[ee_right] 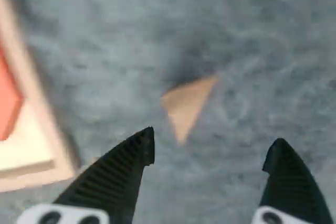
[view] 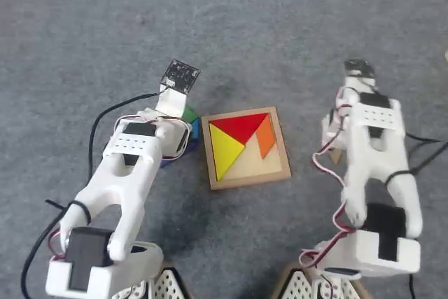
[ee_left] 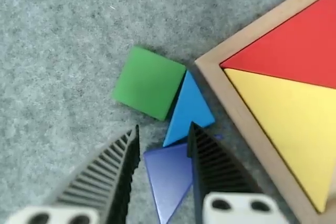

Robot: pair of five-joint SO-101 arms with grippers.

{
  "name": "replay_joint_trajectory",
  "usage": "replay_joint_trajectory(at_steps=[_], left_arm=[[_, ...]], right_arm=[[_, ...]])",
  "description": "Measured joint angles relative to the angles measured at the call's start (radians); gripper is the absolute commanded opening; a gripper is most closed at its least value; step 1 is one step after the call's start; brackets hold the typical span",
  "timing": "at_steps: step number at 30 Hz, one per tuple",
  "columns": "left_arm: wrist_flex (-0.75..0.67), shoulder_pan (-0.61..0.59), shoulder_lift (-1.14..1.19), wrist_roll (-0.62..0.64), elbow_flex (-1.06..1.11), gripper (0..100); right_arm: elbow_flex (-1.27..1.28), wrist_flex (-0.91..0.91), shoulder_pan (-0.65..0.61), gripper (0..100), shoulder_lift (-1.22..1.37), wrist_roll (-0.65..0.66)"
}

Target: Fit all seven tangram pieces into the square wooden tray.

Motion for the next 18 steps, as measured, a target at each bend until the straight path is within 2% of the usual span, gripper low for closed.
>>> replay_joint_trajectory(at_steps=[7,18], left_arm=[[0.0,0.0,0.0,0.0,0.0,14],[0.0,0.0,0.0,0.0,0.012,14]], right_arm=[[-0.003,-0.051,-0.015,33.6,0.143,0.028],[-0.198,-0.051,-0.021,33.6,0.365,0.02]])
